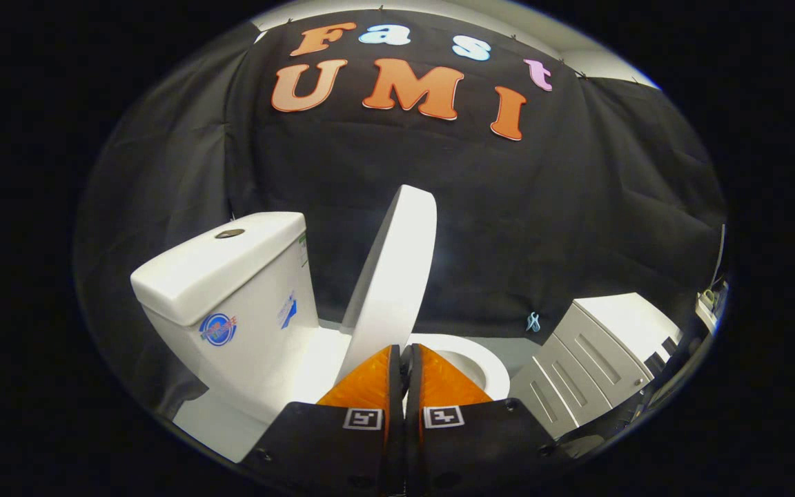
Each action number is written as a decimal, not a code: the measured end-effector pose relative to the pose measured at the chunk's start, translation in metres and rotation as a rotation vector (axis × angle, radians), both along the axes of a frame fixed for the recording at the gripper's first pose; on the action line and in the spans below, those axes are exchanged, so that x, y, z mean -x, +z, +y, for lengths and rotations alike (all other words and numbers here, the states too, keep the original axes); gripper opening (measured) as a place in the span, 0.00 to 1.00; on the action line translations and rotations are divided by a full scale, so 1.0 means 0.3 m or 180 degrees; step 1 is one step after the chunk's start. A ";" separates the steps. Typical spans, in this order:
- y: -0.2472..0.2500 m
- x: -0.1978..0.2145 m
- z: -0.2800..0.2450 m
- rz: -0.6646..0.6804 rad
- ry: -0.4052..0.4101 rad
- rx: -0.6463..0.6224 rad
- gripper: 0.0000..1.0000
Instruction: Open the toilet lid.
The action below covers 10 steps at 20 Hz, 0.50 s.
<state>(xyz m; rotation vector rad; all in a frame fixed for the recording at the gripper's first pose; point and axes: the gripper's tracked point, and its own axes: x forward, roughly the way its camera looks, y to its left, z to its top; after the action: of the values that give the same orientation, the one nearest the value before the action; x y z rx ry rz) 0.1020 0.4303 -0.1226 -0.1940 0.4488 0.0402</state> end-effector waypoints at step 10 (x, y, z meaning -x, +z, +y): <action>0.024 0.028 0.247 -0.0174 0.0220 0.0049 0.08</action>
<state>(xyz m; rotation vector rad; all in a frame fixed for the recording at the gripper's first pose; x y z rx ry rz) 0.0938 0.5045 -0.1155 -0.2250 0.3881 0.0990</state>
